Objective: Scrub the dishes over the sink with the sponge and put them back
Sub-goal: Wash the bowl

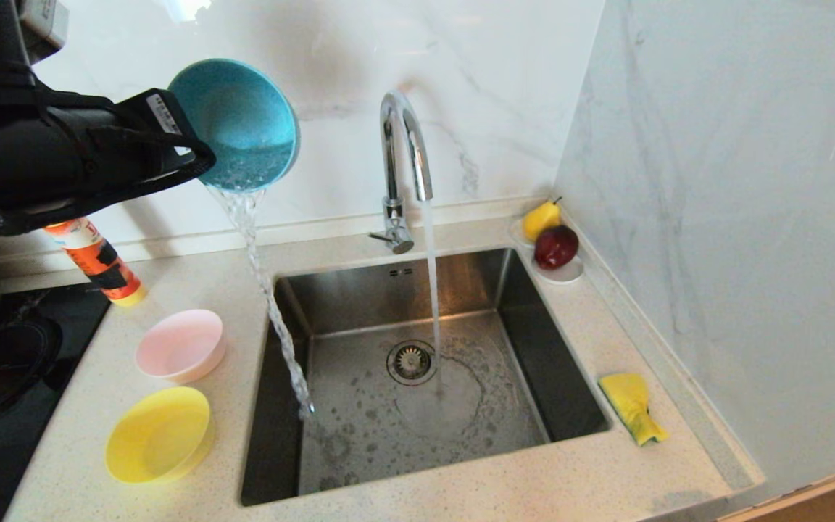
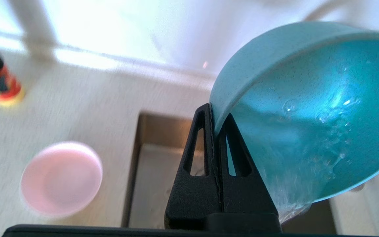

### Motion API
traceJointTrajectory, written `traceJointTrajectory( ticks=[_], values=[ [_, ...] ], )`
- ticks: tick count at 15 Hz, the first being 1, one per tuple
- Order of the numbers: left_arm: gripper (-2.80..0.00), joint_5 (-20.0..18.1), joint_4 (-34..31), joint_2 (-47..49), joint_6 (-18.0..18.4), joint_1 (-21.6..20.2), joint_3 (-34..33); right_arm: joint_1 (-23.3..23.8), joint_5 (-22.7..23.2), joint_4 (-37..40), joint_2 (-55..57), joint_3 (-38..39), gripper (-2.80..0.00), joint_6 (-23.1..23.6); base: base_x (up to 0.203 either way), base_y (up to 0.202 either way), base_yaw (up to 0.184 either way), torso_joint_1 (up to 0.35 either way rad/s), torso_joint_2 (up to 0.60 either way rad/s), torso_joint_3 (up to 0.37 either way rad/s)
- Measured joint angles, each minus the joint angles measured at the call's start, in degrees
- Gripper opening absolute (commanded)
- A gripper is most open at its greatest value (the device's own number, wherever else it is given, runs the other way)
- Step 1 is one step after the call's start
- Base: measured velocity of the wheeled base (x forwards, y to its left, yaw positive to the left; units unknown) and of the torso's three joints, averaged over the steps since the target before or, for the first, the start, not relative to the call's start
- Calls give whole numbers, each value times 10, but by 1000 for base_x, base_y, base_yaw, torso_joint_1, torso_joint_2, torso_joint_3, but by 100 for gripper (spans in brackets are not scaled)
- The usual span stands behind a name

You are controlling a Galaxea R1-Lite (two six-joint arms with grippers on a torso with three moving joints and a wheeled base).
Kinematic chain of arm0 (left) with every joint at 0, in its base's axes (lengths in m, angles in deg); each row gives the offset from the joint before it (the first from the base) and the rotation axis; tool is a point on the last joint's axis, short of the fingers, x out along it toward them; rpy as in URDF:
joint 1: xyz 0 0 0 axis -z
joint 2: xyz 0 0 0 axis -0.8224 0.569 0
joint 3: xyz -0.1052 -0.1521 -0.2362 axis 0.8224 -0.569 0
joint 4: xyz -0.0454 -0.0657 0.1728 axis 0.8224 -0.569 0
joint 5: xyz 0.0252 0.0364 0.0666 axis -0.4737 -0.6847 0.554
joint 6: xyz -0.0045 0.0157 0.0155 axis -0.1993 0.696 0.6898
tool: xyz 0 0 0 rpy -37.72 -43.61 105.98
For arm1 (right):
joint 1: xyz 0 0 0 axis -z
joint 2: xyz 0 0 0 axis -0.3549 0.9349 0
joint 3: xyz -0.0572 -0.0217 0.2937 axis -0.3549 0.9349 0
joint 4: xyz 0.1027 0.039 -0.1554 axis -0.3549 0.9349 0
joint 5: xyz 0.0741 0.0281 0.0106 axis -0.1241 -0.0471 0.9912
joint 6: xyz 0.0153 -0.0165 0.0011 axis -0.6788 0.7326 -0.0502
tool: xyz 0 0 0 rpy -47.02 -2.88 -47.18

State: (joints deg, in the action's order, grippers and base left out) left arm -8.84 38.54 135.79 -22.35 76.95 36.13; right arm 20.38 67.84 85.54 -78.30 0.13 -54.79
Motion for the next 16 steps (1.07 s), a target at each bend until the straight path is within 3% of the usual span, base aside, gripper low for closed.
traceJointTrajectory(
  ticks=[6, 9, 13, 16],
  values=[
    [-280, -45, 210, -47, 70, 0, -100, 0, 0, 0, 0, 0, -280, 0, 0, 0, 0, 0, 0, 0],
    [-280, -71, 246, -66, 74, -2, -127, 0, 0, 0, 0, 0, -280, 0, 0, 0, 0, 0, 0, 0],
    [-280, -104, 350, -91, 97, -5, -176, 0, 0, 0, 0, 0, -280, 0, 0, 0, 0, 0, 0, 0],
    [-280, -122, 362, -111, 95, -7, -205, 0, 0, 0, 0, 0, -280, 0, 0, 0, 0, 0, 0, 0]
  ],
)
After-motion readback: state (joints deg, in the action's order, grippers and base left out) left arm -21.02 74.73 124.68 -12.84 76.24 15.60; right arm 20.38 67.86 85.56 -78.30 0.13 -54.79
